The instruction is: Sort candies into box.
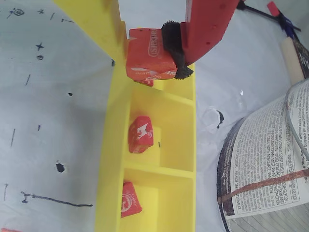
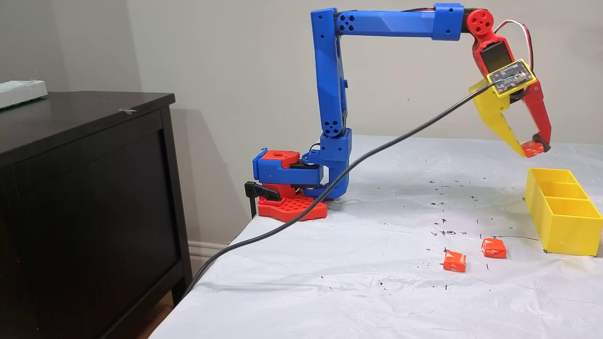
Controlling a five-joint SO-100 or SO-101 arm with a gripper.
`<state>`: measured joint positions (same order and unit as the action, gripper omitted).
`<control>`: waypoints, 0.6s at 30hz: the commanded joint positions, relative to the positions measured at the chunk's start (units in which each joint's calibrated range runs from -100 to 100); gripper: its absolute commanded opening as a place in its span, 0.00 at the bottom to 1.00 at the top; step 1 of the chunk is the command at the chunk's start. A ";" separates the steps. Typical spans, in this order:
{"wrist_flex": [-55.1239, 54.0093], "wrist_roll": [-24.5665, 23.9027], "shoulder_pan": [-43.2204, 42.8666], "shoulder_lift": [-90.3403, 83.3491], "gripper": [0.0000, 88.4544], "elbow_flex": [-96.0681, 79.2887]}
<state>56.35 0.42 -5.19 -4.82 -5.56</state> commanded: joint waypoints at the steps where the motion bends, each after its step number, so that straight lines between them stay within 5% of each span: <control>1: -2.36 -0.73 -2.24 4.40 0.00 10.79; 18: -5.71 -1.95 -4.96 6.09 0.00 8.70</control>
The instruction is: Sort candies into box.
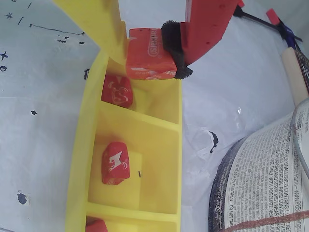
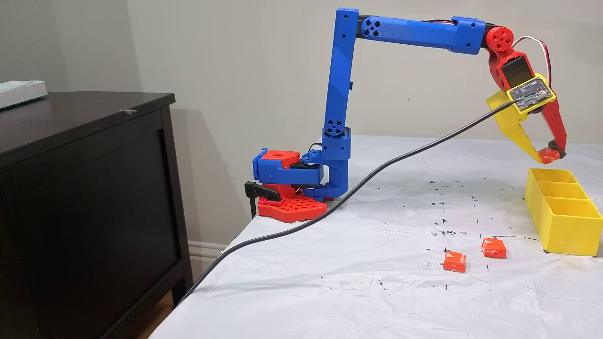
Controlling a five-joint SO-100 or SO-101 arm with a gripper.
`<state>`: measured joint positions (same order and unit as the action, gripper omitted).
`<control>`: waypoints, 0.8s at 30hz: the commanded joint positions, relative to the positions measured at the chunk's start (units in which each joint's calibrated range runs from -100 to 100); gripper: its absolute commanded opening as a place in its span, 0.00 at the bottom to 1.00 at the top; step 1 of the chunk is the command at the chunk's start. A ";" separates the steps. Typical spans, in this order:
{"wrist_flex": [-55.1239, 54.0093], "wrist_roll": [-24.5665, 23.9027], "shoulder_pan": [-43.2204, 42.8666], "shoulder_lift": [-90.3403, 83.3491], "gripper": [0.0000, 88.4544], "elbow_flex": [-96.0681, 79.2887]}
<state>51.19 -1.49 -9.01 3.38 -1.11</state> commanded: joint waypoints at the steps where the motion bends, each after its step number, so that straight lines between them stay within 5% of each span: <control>1: -0.97 0.00 -1.13 -1.94 0.00 4.25; 10: -3.18 0.24 -1.40 -0.16 0.00 3.34; 17: -1.54 -0.29 -1.31 0.35 0.12 3.43; 21: -3.09 -0.10 -1.49 0.35 0.31 1.70; 24: -2.28 -0.39 -1.58 0.86 0.35 2.52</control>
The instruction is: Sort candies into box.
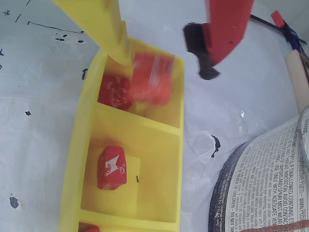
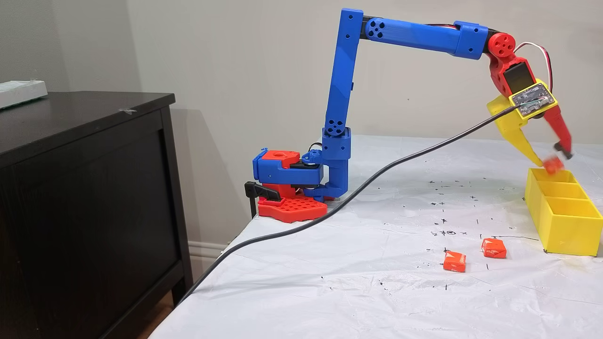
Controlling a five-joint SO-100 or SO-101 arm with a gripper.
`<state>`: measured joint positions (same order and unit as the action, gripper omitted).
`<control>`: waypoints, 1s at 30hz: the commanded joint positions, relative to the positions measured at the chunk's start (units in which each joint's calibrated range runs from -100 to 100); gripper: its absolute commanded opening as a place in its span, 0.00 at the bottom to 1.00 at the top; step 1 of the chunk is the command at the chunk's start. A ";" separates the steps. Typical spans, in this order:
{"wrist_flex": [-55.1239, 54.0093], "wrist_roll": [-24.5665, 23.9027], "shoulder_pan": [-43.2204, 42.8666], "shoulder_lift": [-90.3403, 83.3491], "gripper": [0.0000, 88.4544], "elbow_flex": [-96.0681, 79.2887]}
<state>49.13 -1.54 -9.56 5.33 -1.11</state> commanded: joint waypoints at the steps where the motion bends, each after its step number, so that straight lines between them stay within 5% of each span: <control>1: -0.13 -0.34 -1.04 -1.09 0.35 2.52; 9: 0.44 0.24 -0.86 -2.02 0.27 1.98; 15: 3.55 -0.05 0.77 -3.55 0.06 3.71; 30: 9.45 7.57 9.65 -18.48 0.02 -10.86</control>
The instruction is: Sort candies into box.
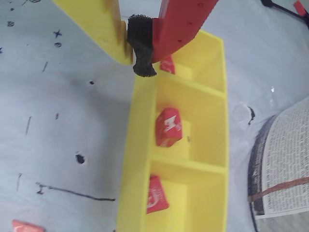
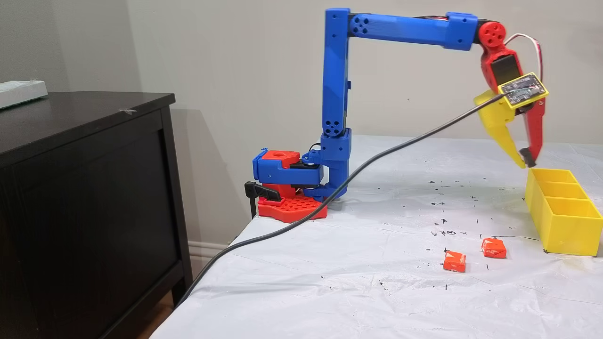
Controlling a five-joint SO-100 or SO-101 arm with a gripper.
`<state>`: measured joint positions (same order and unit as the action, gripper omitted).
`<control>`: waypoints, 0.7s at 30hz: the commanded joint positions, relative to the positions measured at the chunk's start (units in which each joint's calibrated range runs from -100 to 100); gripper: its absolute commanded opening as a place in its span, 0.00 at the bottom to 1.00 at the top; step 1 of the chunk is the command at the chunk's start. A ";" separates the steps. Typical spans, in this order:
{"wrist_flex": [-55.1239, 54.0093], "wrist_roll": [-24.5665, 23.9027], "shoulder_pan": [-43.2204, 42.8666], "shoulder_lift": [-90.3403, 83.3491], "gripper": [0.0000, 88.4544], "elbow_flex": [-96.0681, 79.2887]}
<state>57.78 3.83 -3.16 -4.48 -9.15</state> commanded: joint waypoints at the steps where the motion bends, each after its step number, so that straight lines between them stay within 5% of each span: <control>1: 0.88 2.54 3.98 -9.94 0.01 -4.09; 21: 11.28 10.89 18.65 1.35 0.02 7.01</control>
<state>67.06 13.41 13.62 -5.75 -10.95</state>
